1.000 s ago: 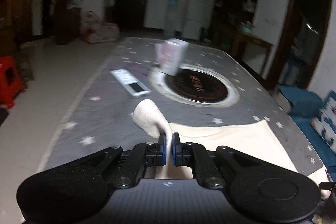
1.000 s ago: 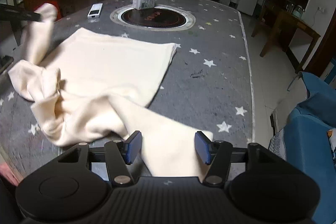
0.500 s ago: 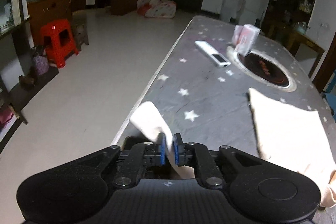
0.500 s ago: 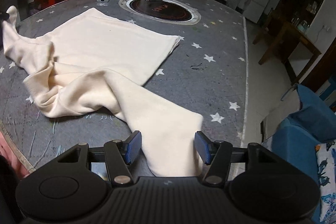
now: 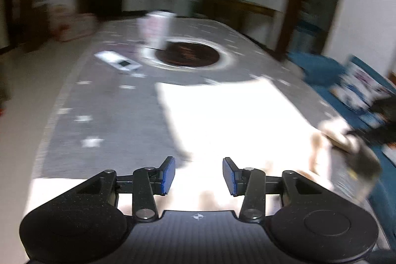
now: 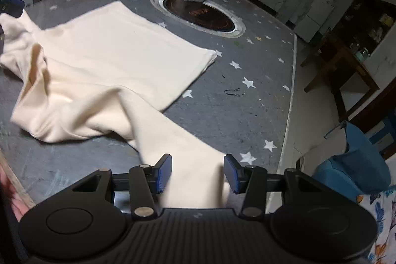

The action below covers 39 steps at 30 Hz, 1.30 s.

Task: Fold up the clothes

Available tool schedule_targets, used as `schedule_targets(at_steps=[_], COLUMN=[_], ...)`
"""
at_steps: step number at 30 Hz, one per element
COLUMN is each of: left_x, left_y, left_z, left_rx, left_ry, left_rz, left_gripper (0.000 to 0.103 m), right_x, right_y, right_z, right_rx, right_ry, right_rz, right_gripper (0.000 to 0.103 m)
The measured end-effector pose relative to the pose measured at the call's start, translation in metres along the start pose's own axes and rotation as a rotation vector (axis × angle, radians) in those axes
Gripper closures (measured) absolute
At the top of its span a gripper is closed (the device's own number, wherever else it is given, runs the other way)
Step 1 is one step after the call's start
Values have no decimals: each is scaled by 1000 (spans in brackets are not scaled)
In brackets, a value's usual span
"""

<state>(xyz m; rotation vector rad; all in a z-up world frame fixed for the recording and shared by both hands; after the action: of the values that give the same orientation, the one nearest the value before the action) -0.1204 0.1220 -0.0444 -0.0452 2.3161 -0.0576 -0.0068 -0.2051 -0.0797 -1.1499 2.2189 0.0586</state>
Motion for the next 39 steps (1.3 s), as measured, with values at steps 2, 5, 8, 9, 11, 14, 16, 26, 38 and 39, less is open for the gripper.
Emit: schedule_targets(at_steps=[2, 5, 8, 9, 11, 14, 16, 26, 38, 39], left_x=[2, 11, 19, 21, 24, 25, 26, 42, 39, 33], left_y=[-19, -44, -60, -63, -69, -74, -77, -81, -81, -82], left_z=[9, 23, 29, 30, 32, 33, 33, 5, -3, -3], left_rx=[52, 122, 160, 174, 197, 217, 224, 320, 442, 443], left_ry=[10, 45, 65, 66, 68, 63, 55, 0, 38, 25], left_rz=[36, 92, 123, 130, 144, 171, 188, 292, 330, 316], left_gripper=[50, 45, 45, 46, 49, 71, 83, 91, 88, 86], right_x=[-1, 2, 9, 12, 18, 21, 19, 18, 84, 81], right_y=[-9, -26, -37, -41, -46, -50, -50, -58, -75, -77], right_z=[4, 11, 18, 22, 29, 32, 27, -46, -40, -38], right_rx=[-7, -37, -85, -103, -144, -183, -164, 133, 167, 144], right_ry=[6, 5, 7, 9, 15, 0, -26, -282, -145, -155], right_rz=[29, 137, 239, 273, 338, 390, 381, 292, 489, 510], right_gripper=[56, 56, 57, 57, 63, 90, 98, 99, 76, 75])
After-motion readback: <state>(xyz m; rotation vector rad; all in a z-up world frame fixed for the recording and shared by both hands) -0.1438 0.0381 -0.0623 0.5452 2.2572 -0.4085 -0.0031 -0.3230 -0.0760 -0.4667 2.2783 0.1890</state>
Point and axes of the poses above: each gripper's, at about its wrist camera, not at the fingertips, and z roughly the way its jaws point, y to its left, x to its underside, the point moved 7 cm from there along z, roughly the way its jaws point, and after that the axes turned 6 degrees about -x, right-handed, at the moved point
